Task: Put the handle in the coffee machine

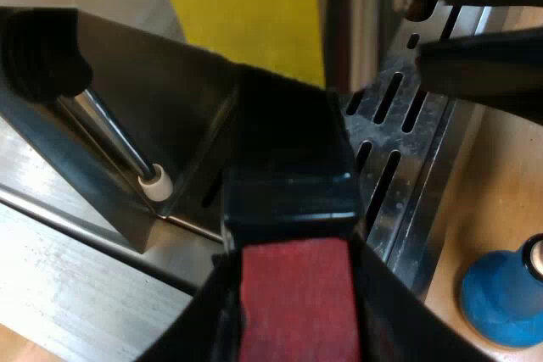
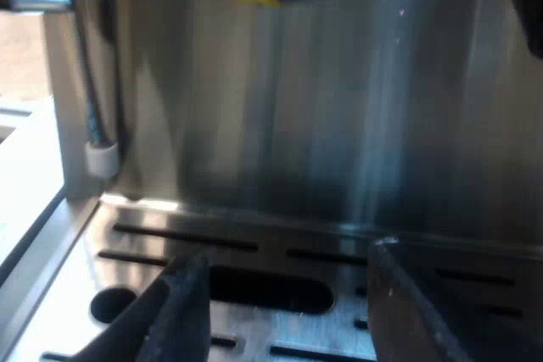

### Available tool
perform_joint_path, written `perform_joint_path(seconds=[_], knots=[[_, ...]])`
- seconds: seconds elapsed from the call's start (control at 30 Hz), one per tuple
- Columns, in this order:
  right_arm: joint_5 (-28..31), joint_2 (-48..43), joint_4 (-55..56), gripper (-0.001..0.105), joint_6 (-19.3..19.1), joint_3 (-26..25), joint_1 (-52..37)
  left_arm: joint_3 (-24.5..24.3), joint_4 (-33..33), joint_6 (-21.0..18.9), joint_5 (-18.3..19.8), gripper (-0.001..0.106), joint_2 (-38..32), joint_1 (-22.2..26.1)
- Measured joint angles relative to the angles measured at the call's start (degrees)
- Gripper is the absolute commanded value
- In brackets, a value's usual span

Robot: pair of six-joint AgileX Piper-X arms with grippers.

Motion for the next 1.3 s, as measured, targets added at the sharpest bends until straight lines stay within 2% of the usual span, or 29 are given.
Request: perform_joint_path(seconds=[0.17, 0.27, 0.37, 0.57, 0.7, 0.83, 0.93, 1.3], knots=[[-0.2, 4.2, -9.1, 0.045, -1.3, 0.0, -1.9, 0.0, -0.1, 0.0, 0.0, 0.000, 0.0, 0.0], [-0.9, 6.1, -14.2, 0.044, -3.0, 0.0, -2.7, 0.0, -0.1, 0.0, 0.0, 0.000, 0.0, 0.0], [-2.6, 8.9, -22.4, 0.044, -6.9, 0.0, -4.4, 0.0, -0.1, 0.0, 0.0, 0.000, 0.0, 0.0], [-5.3, 10.8, -31.0, 0.044, -9.6, 0.0, -5.6, 0.0, -0.1, 0.0, 0.0, 0.000, 0.0, 0.0], [-9.7, 12.3, -34.5, 0.044, -15.0, -1.4, -7.2, 0.0, -0.1, 0.0, 0.0, 0.000, 0.0, 0.0], [-9.7, 12.3, -35.4, 0.044, -19.2, -3.7, -8.0, 0.0, -0.1, 0.0, 0.0, 0.000, 0.0, 0.0], [-9.7, 12.3, -35.4, 0.044, -19.3, -5.3, -8.3, 0.0, -0.1, 0.0, 0.1, 0.000, 0.0, 0.0], [-10.0, 12.7, -37.2, 0.044, -19.3, -5.6, -8.3, 0.0, -0.1, 0.0, 0.1, 0.000, 0.0, 0.0]])
